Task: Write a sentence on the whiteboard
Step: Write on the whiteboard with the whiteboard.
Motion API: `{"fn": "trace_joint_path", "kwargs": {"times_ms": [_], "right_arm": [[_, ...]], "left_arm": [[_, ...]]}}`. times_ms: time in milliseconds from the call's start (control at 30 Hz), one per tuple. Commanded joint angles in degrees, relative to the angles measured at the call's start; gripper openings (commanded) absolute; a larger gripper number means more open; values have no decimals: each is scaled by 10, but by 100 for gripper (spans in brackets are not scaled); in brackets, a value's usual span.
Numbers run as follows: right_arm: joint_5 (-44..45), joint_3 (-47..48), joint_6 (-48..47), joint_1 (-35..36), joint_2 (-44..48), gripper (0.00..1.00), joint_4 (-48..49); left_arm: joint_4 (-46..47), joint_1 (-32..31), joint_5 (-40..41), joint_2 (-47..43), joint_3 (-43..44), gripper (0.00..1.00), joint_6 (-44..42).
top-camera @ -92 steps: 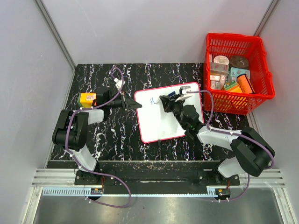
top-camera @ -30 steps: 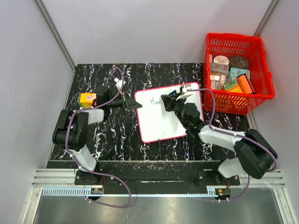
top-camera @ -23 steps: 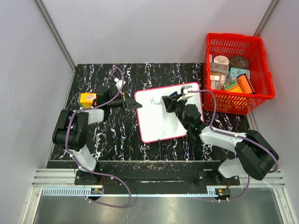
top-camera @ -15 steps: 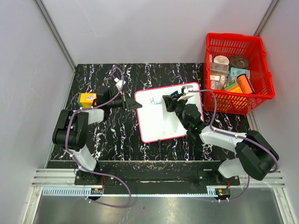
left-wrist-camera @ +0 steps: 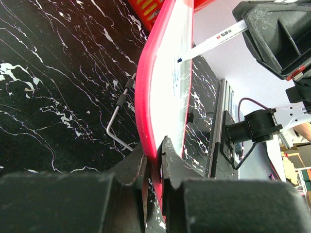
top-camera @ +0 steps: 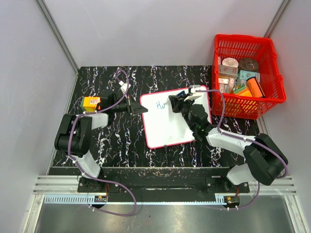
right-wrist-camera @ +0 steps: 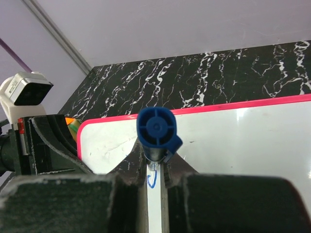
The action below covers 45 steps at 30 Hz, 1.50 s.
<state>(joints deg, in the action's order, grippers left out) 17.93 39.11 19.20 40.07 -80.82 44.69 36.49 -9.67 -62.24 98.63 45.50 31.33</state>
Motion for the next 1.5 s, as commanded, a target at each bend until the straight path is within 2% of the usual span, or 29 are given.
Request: {"fn": "trace_joint_path", "kwargs": {"times_ms": [0, 400, 733, 1100, 1467], "right_arm": [[-18, 10, 15, -7, -15, 0, -9], [-12, -36, 35, -6, 18, 0, -5], [-5, -38, 28, -10, 84, 0, 25], [-11, 11, 16, -32, 50, 0, -22], [-19, 17, 14, -34, 31, 0, -22]], "left_arm": [[-3, -21, 39, 0, 4, 0, -109], [-5, -21, 41, 0, 6, 0, -111], [-7, -22, 41, -1, 4, 0, -112], [-8, -23, 41, 0, 6, 0, -113], [-11, -25, 41, 1, 8, 0, -114]]}}
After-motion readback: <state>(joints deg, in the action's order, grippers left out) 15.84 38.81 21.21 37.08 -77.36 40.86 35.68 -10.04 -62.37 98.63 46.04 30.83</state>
